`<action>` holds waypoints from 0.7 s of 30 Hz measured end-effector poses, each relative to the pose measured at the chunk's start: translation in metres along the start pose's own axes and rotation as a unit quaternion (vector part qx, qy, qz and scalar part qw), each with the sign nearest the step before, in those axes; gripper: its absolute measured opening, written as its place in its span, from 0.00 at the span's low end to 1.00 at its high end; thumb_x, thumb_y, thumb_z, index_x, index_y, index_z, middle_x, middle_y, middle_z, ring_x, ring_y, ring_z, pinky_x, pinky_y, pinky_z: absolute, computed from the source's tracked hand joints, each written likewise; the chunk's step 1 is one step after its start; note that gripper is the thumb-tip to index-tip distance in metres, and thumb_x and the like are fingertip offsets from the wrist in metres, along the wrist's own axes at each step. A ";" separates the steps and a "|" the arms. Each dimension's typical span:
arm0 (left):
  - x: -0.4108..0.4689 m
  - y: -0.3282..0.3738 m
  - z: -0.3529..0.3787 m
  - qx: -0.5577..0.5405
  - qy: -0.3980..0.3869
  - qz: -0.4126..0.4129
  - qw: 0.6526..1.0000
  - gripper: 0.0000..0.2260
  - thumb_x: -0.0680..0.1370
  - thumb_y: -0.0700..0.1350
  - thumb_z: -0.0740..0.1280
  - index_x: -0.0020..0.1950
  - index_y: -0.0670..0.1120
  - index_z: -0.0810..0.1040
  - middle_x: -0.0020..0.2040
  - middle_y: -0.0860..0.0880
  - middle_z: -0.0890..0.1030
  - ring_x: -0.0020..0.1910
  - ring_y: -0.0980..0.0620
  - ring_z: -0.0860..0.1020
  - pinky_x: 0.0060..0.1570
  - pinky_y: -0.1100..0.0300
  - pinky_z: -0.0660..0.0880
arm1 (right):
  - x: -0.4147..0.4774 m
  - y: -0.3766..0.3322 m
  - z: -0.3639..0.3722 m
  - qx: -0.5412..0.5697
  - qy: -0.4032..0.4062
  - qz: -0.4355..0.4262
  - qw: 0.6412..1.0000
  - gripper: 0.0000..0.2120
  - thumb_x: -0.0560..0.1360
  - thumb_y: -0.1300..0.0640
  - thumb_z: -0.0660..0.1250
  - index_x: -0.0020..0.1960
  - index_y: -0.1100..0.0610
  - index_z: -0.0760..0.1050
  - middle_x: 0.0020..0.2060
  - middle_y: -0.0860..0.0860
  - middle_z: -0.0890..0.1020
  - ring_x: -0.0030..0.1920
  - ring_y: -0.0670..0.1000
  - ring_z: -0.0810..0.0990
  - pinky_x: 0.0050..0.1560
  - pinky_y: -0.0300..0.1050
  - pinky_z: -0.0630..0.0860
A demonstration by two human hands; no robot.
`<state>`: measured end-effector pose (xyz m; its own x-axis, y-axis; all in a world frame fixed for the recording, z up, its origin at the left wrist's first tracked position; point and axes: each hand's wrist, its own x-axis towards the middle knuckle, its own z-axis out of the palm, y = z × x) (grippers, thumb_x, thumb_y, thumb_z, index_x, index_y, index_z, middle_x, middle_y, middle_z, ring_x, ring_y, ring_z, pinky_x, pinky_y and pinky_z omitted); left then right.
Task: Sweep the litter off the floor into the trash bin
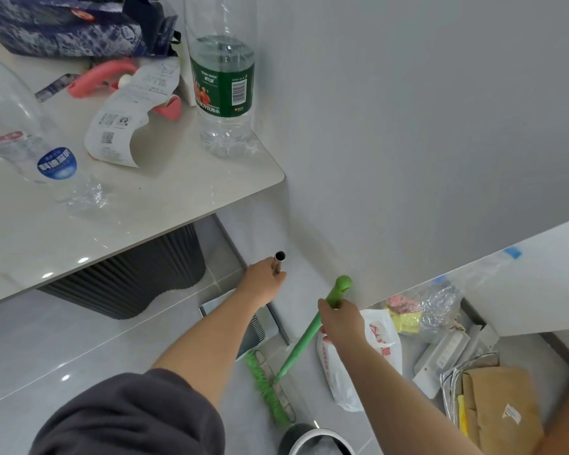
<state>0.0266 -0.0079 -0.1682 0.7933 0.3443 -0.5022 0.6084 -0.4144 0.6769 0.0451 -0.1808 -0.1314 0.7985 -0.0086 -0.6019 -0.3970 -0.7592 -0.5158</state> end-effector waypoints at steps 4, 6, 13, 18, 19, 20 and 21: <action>0.003 0.003 0.003 -0.065 -0.046 -0.032 0.996 0.20 0.81 0.40 0.60 0.74 0.48 0.67 0.69 0.43 0.74 0.60 0.43 0.78 0.53 0.55 0.76 | 0.002 0.000 0.005 0.124 -0.004 0.100 0.987 0.14 0.77 0.51 0.61 0.37 0.60 0.71 0.32 0.55 0.77 0.35 0.56 0.80 0.41 0.49 0.81; 0.003 0.002 0.003 -0.078 -0.054 -0.033 0.995 0.24 0.80 0.37 0.57 0.77 0.50 0.64 0.73 0.42 0.71 0.67 0.44 0.74 0.58 0.56 0.74 | 0.003 -0.001 0.008 0.171 -0.018 0.124 0.977 0.13 0.77 0.51 0.60 0.41 0.61 0.71 0.33 0.55 0.76 0.31 0.53 0.77 0.35 0.45 0.77; -0.003 0.000 -0.001 -0.089 -0.046 -0.028 0.995 0.26 0.81 0.36 0.56 0.79 0.49 0.60 0.76 0.44 0.66 0.48 0.50 0.76 0.49 0.59 0.74 | 0.008 -0.001 0.015 0.187 -0.024 0.145 0.971 0.11 0.76 0.51 0.60 0.50 0.60 0.71 0.34 0.54 0.74 0.28 0.51 0.75 0.30 0.40 0.74; -0.017 -0.002 0.009 -0.084 -0.052 -0.034 0.995 0.25 0.80 0.39 0.57 0.77 0.48 0.62 0.69 0.43 0.72 0.58 0.46 0.76 0.54 0.59 0.75 | 0.008 0.003 0.016 0.153 -0.023 0.142 0.978 0.11 0.74 0.53 0.62 0.48 0.61 0.71 0.33 0.55 0.74 0.28 0.53 0.75 0.33 0.43 0.76; -0.023 -0.004 0.012 -0.078 -0.065 -0.036 0.994 0.25 0.79 0.40 0.57 0.77 0.48 0.62 0.67 0.42 0.73 0.58 0.43 0.78 0.57 0.55 0.77 | 0.005 0.004 0.017 0.142 -0.022 0.144 0.979 0.11 0.74 0.53 0.63 0.45 0.62 0.71 0.31 0.56 0.75 0.29 0.53 0.75 0.35 0.44 0.77; -0.027 -0.005 0.016 -0.076 -0.075 -0.032 0.994 0.25 0.79 0.40 0.57 0.77 0.48 0.61 0.67 0.42 0.74 0.58 0.43 0.79 0.58 0.52 0.78 | 0.005 0.005 0.017 0.139 -0.019 0.145 0.979 0.11 0.74 0.53 0.63 0.42 0.62 0.71 0.30 0.56 0.75 0.29 0.54 0.75 0.37 0.45 0.77; -0.032 -0.004 0.017 -0.071 -0.077 -0.026 0.994 0.25 0.79 0.41 0.57 0.77 0.48 0.61 0.68 0.42 0.74 0.58 0.43 0.79 0.58 0.51 0.77 | 0.001 0.005 0.017 0.125 -0.021 0.145 0.981 0.12 0.74 0.53 0.63 0.41 0.62 0.71 0.29 0.56 0.75 0.29 0.54 0.76 0.37 0.45 0.77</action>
